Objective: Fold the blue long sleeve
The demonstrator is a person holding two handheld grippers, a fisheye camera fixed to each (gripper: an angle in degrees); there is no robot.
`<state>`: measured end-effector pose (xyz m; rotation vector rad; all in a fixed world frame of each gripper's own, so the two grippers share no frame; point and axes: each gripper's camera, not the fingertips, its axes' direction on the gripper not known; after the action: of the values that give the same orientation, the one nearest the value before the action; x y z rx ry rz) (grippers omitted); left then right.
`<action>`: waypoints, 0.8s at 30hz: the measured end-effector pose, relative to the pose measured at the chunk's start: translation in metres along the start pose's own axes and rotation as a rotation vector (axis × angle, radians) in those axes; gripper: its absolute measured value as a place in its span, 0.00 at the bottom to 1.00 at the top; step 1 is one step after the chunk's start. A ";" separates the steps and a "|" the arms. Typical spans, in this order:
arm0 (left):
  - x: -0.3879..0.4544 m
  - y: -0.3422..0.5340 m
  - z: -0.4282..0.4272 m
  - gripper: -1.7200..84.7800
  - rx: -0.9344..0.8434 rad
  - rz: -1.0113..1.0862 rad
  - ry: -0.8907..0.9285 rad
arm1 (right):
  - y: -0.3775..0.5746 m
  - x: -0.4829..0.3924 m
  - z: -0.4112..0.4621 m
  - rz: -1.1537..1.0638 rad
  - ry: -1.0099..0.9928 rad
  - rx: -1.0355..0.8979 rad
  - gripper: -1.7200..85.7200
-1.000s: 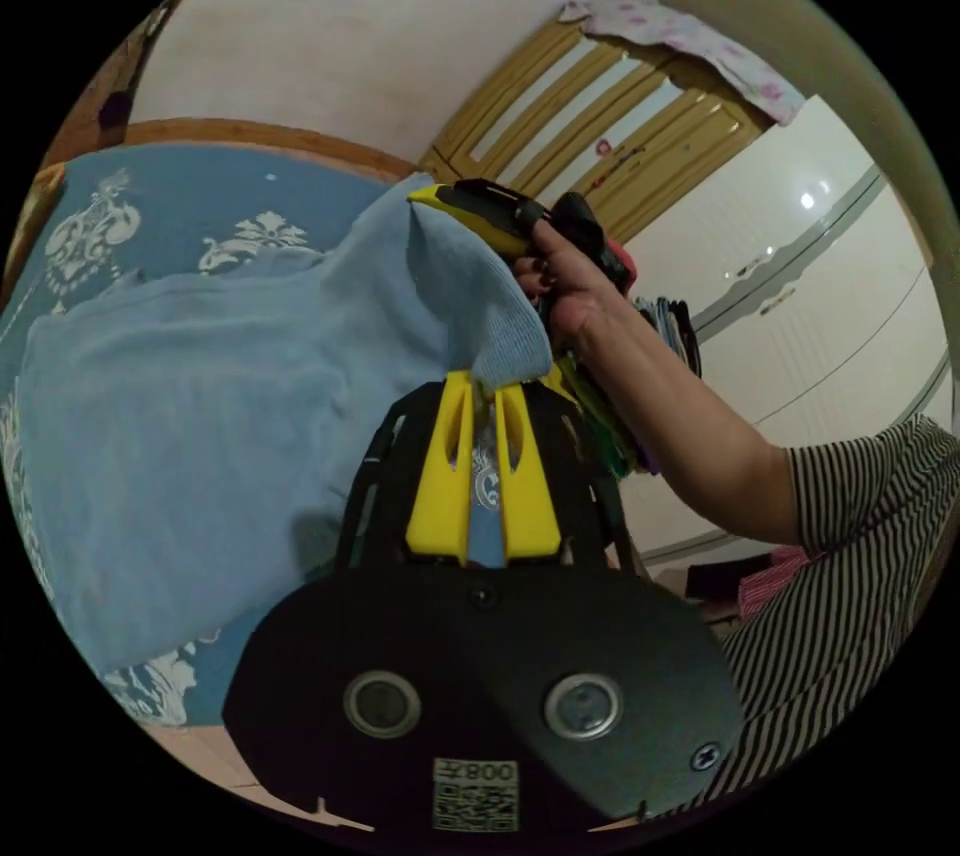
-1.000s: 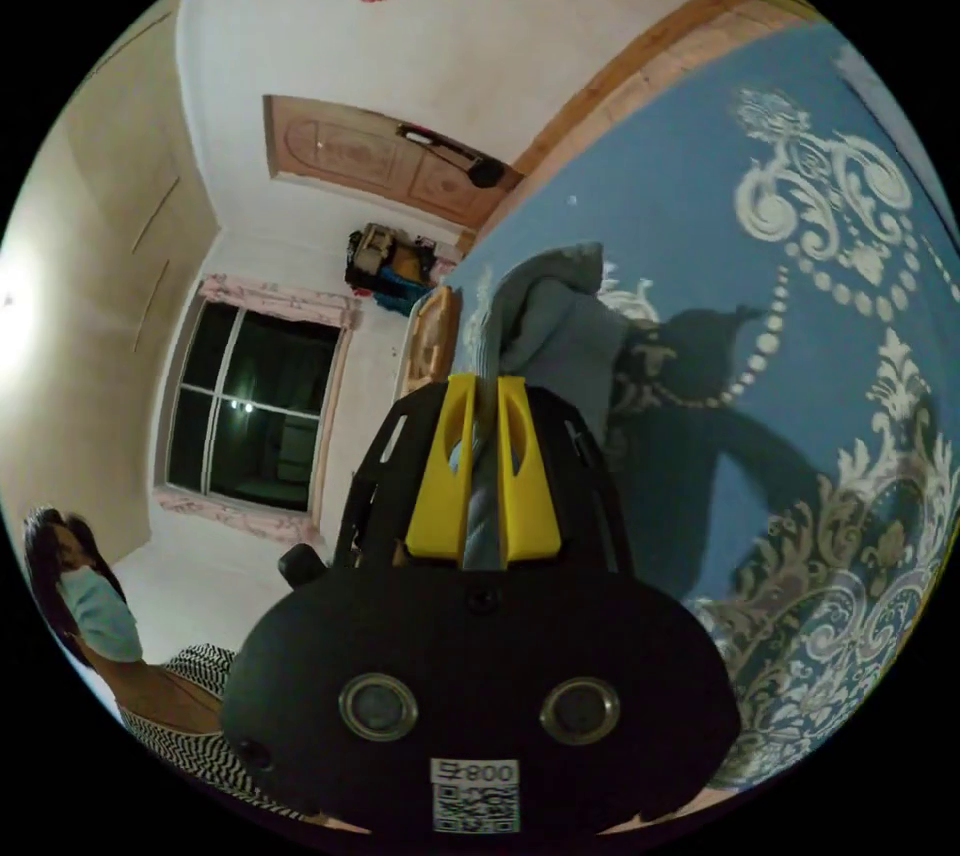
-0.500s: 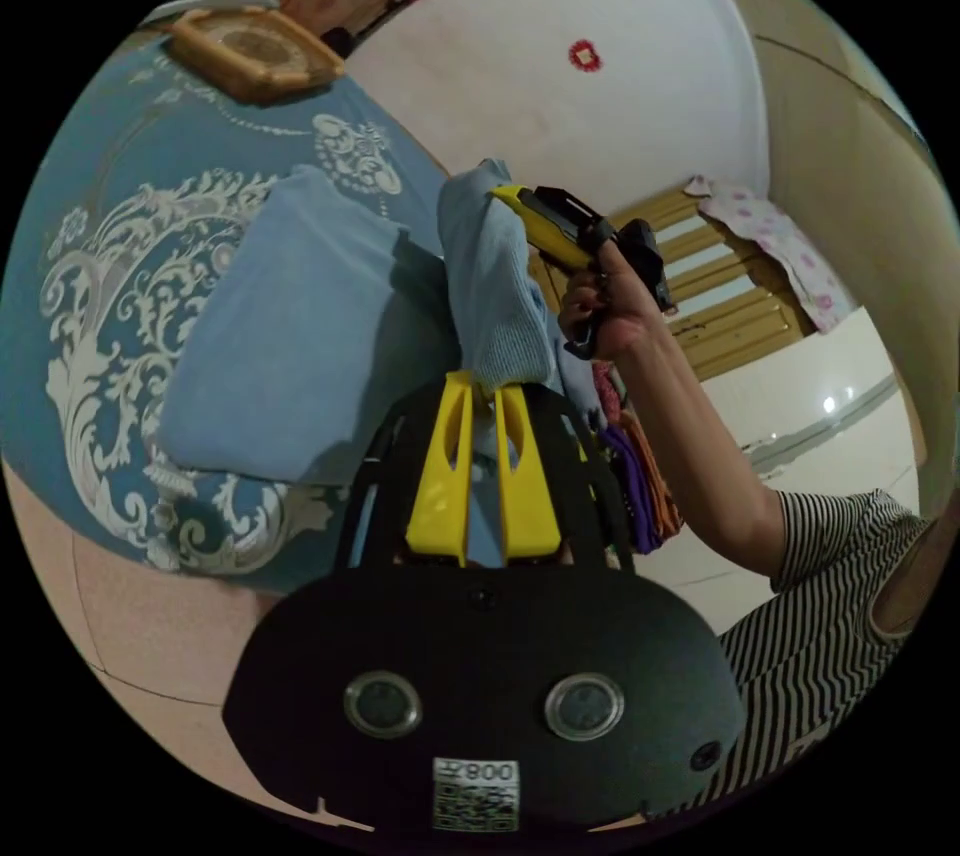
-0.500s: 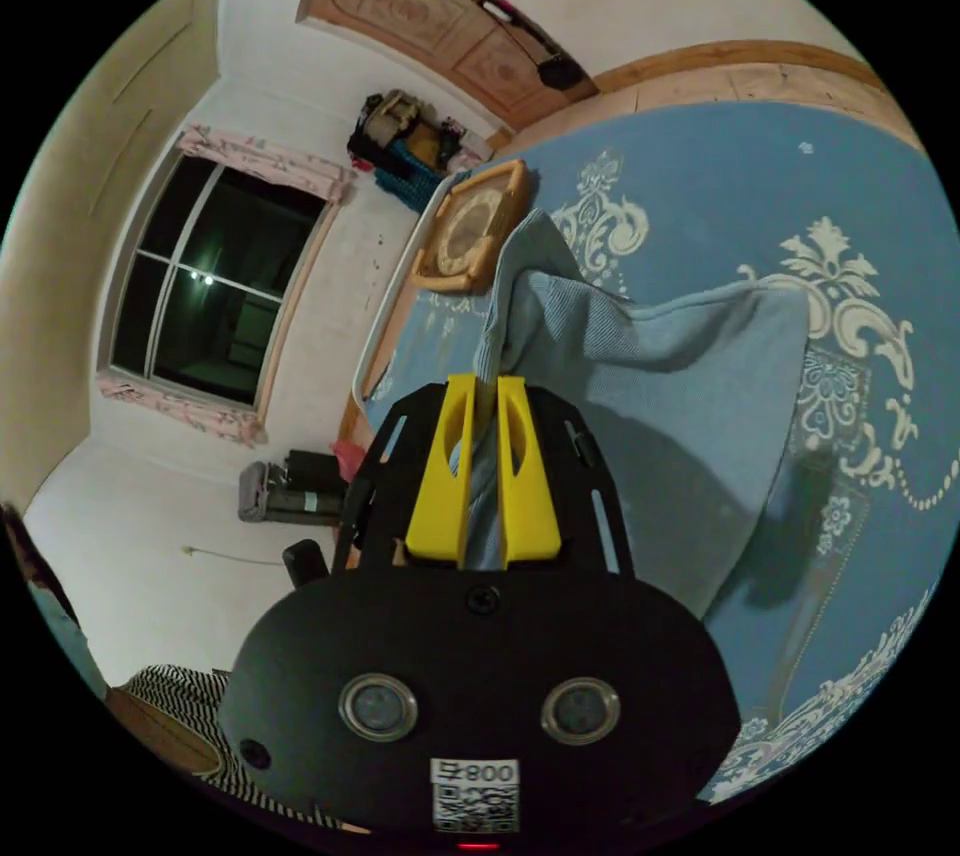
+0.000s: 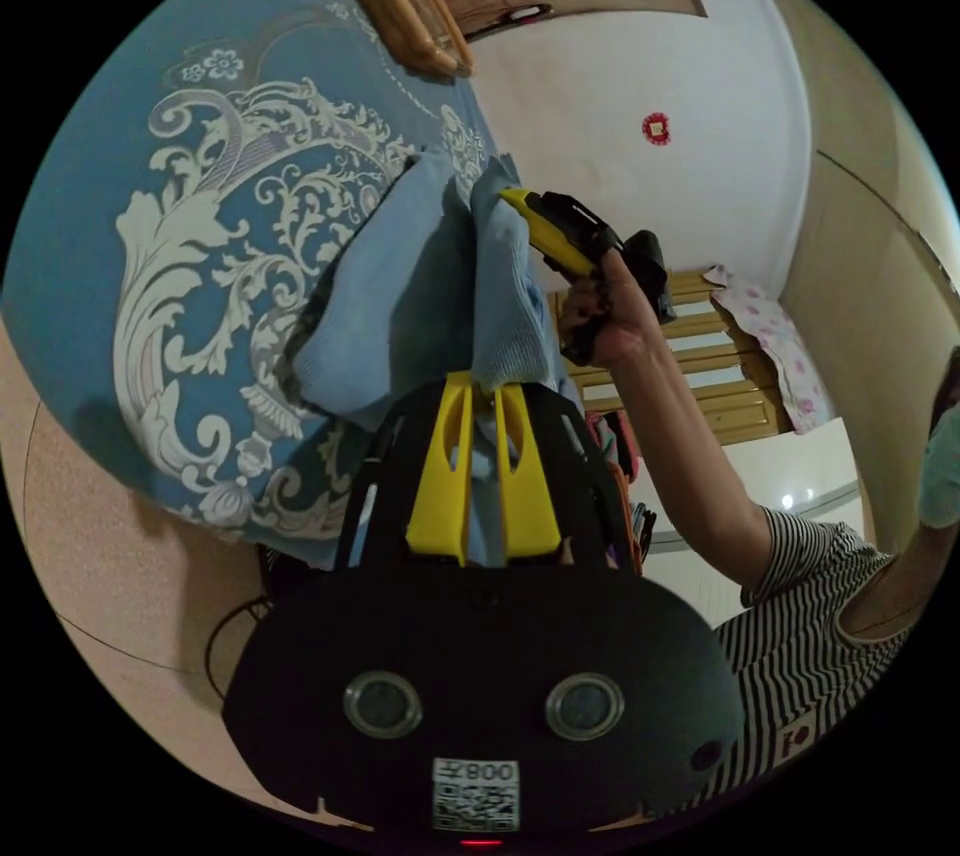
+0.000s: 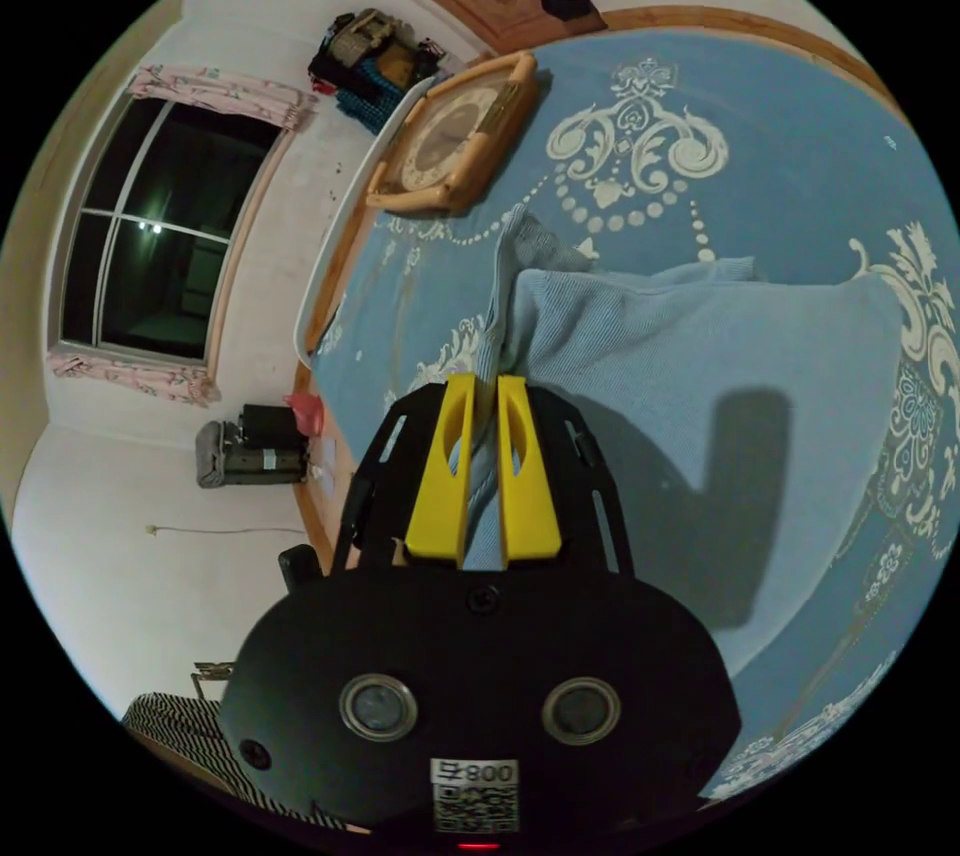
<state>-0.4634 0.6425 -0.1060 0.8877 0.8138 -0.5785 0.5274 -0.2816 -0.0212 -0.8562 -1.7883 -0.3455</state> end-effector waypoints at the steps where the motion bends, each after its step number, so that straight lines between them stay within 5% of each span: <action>1: 0.004 -0.002 -0.009 0.04 -0.001 -0.003 -0.003 | -0.001 0.003 0.012 -0.001 0.005 -0.012 0.05; 14: 0.026 -0.014 -0.099 0.06 0.022 -0.112 -0.005 | -0.001 0.024 0.109 -0.045 0.085 -0.143 0.08; 24: 0.062 -0.006 -0.177 0.05 0.146 -0.073 -0.071 | 0.036 0.028 0.055 -0.214 0.011 -0.059 0.08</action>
<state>-0.4984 0.7826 -0.2255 0.9679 0.7489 -0.7367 0.5086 -0.2126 -0.0229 -0.7034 -1.8721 -0.5422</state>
